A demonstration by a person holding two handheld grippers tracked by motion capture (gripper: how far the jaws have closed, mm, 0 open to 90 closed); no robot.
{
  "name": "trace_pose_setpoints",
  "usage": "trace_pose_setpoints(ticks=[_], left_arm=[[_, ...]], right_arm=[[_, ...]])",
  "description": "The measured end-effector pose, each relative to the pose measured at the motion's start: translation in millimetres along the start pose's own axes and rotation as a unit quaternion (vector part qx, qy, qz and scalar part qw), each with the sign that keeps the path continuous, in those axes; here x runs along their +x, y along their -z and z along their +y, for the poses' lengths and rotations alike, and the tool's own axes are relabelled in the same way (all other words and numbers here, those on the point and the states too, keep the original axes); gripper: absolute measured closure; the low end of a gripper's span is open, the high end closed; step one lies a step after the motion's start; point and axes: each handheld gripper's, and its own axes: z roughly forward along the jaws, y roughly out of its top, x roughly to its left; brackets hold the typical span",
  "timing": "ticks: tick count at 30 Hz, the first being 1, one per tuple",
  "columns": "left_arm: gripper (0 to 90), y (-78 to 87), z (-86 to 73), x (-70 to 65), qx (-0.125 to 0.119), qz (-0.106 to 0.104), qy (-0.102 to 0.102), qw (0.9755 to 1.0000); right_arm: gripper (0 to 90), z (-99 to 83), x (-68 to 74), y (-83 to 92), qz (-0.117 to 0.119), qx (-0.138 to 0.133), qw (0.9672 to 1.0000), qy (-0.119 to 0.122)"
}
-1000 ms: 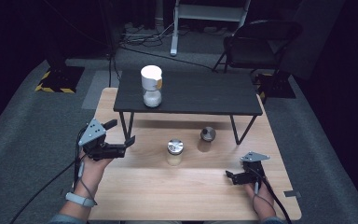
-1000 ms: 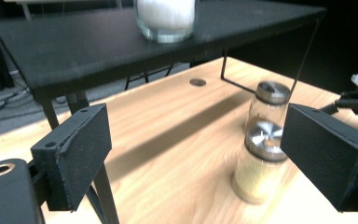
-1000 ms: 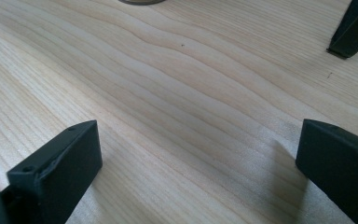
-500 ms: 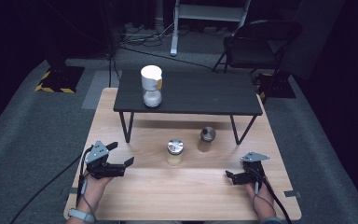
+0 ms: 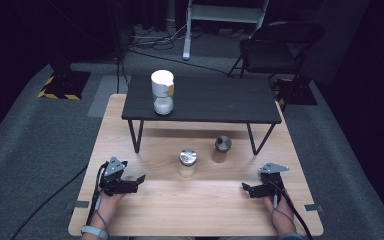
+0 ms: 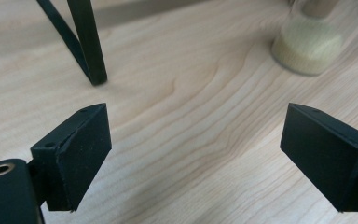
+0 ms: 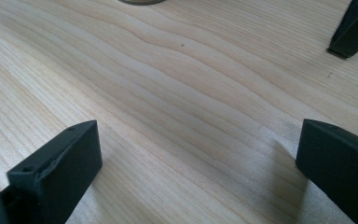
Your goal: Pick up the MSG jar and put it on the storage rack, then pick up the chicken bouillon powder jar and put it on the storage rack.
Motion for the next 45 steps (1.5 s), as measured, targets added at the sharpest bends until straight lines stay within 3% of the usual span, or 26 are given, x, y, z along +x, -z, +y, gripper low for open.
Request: trace_pose_setpoints(ticks=[2, 7, 11, 14, 40, 42, 45], left_arm=[[8.6, -4.6, 2.8, -0.1, 0.021, 0.007, -0.008, 0.9997], [6.9, -13.1, 11.9, -0.1, 0.060, 0.016, 0.006, 0.9981], [5.9, -17.7, 19.8, -11.0, 0.090, 0.039, -0.011, 0.9951], [4.8, -19.1, 21.2, -14.3, 0.094, 0.046, -0.017, 0.9944], [2.5, -19.8, 22.1, -13.6, 0.097, 0.042, -0.019, 0.9942], [2.1, -19.8, 22.4, -13.8, 0.098, 0.042, -0.019, 0.9941], [2.0, -19.8, 22.4, -13.7, 0.098, 0.041, -0.019, 0.9941]], right_arm=[[0.1, 0.0, 0.0, 0.0, 0.000, 0.000, 1.0000, 0.000], [0.1, 0.0, 0.0, 0.0, 0.000, 0.000, 1.0000, 0.000], [0.1, 0.0, 0.0, 0.0, 0.000, 0.000, 1.0000, 0.000], [0.1, 0.0, 0.0, 0.0, 0.000, 0.000, 1.0000, 0.000], [1.1, 0.5, -0.8, -0.3, -0.002, 0.000, 1.0000, -0.005], [1.5, -2.1, 0.4, 1.5, -0.004, -0.007, 0.9999, -0.009], [1.5, -9.2, 2.5, 7.8, -0.006, -0.039, 0.9991, -0.015]])
